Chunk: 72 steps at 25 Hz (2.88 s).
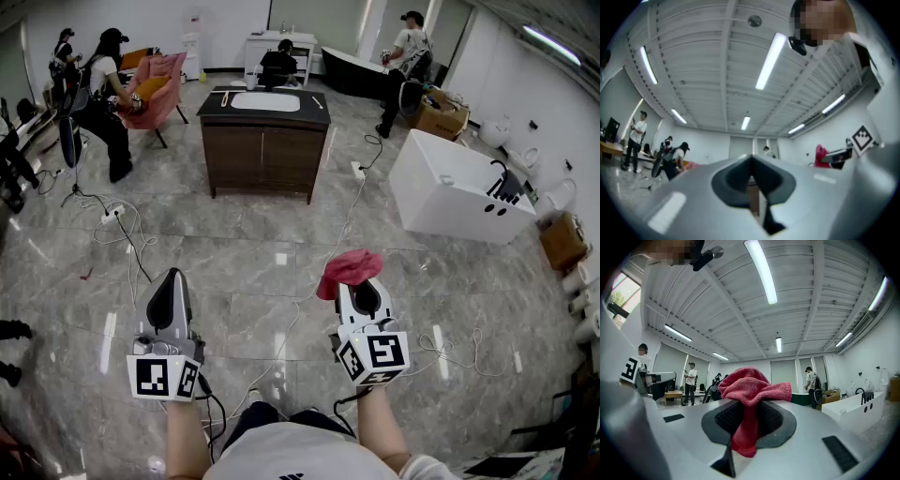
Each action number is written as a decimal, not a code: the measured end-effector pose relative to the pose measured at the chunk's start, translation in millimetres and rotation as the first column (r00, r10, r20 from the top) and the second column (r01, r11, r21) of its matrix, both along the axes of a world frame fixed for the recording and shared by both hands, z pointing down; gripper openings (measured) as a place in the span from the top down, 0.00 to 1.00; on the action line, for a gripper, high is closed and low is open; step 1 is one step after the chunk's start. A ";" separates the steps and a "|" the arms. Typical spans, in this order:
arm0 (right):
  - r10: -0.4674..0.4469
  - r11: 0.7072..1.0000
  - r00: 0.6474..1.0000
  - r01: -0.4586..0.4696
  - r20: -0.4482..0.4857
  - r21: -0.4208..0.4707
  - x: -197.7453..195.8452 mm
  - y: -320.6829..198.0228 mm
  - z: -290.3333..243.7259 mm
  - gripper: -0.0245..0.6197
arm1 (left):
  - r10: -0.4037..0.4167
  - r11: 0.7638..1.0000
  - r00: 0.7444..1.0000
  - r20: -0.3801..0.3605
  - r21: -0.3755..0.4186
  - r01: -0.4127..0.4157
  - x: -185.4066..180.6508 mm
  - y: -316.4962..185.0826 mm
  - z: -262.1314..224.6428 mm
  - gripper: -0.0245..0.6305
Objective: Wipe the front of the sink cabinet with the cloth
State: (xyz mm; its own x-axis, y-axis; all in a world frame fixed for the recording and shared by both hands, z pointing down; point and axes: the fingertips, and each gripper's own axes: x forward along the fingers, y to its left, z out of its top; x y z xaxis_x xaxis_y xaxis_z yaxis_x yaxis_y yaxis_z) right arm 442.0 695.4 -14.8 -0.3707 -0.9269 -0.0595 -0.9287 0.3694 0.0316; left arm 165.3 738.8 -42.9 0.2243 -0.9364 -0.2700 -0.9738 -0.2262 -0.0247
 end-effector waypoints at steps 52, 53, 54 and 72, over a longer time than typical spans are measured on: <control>-0.094 0.995 0.996 0.094 0.000 0.018 -119.6 -263.1 -10.2 0.86 | -0.061 0.997 0.998 0.002 0.053 0.061 -108.0 -228.2 -14.7 0.96; -0.095 0.995 0.995 0.095 -0.002 0.020 -118.9 -275.2 -11.3 0.85 | -0.058 0.997 0.998 0.003 0.059 0.057 -106.1 -242.5 -16.3 0.96; -0.096 0.995 0.995 0.096 -0.004 0.023 -117.9 -287.2 -11.9 0.85 | -0.056 0.996 0.998 0.004 0.066 0.055 -103.9 -256.9 -18.3 0.96; -0.011 0.999 1.000 0.011 0.001 -0.039 -178.0 -450.2 18.9 0.85 | 0.059 0.997 0.998 -0.005 0.042 -0.059 -157.4 -456.7 3.1 0.96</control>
State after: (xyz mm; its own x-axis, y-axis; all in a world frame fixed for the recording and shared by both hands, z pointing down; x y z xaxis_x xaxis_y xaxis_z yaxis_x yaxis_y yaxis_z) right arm 263.9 245.2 4.1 -0.3811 -0.9242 -0.0236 -0.9245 0.3808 0.0159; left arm 7.9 282.2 -39.7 0.2771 -0.9094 -0.3101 -0.9589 -0.2821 -0.0296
